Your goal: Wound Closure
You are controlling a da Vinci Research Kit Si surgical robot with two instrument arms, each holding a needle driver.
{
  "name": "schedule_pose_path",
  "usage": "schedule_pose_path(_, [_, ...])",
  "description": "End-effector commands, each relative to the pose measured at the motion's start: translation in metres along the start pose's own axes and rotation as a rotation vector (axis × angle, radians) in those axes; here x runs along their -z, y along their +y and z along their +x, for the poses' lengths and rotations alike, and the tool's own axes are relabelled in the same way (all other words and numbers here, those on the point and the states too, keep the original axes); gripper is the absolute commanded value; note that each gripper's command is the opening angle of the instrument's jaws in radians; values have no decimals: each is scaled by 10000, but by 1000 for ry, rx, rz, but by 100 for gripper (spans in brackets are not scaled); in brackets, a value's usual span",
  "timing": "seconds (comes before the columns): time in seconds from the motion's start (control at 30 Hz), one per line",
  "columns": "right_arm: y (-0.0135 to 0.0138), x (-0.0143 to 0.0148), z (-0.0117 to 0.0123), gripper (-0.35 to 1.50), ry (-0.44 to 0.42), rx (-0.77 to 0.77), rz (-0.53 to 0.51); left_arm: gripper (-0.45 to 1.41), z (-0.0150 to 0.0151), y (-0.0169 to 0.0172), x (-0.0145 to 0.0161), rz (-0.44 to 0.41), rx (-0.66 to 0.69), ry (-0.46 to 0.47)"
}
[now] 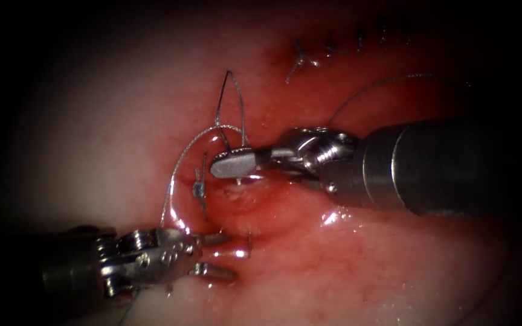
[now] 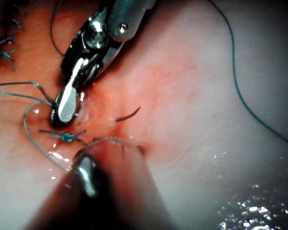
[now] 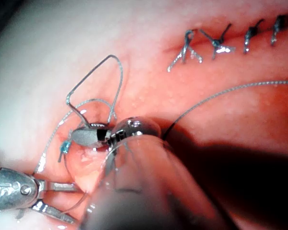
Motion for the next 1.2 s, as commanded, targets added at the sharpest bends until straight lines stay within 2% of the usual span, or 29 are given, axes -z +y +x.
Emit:
schedule_pose_path(0.03, [3, -7, -7, -35, -5, 1, 2, 62, 1, 0, -8, 0, -1, 0])
schedule_pose_path(0.13, [3, -4, -7, -35, -6, 1, -2, 62, 2, 0, -5, 3, 1, -2])
schedule_pose_path(0.2, [4, -3, -3, -35, 34, 22, 7, 62, 5, 0, -2, 4, 3, -5])
schedule_pose_path(0.23, [5, -1, 0, -3, 58, 30, -6, 62, 6, 0, -1, 7, 11, -3])
schedule_pose_path(0.33, [5, 8, 14, 57, 114, 98, -28, 62, 11, 0, 5, 17, -12, 9])
schedule_pose_path(0.53, [7, 43, 47, 115, 215, 244, -130, 66, 27, 5, 20, 58, -84, 64])
schedule_pose_path(0.6, [10, 55, 59, 125, 237, 287, -157, 69, 37, 10, 25, 78, -114, 89])
schedule_pose_path(0.8, [17, 84, 78, 133, 281, 335, -223, 74, 71, 7, 38, 132, -237, 192])
schedule_pose_path(0.9, [18, 95, 79, 123, 267, 354, -215, 74, 81, -1, 45, 141, -273, 243])
schedule_pose_path(1.1, [20, 107, 80, 123, 261, 367, -210, 69, 87, -17, 37, 131, -305, 262])
schedule_pose_path(1.2, [21, 109, 81, 123, 260, 367, -209, 69, 82, -23, 25, 98, -320, 257])
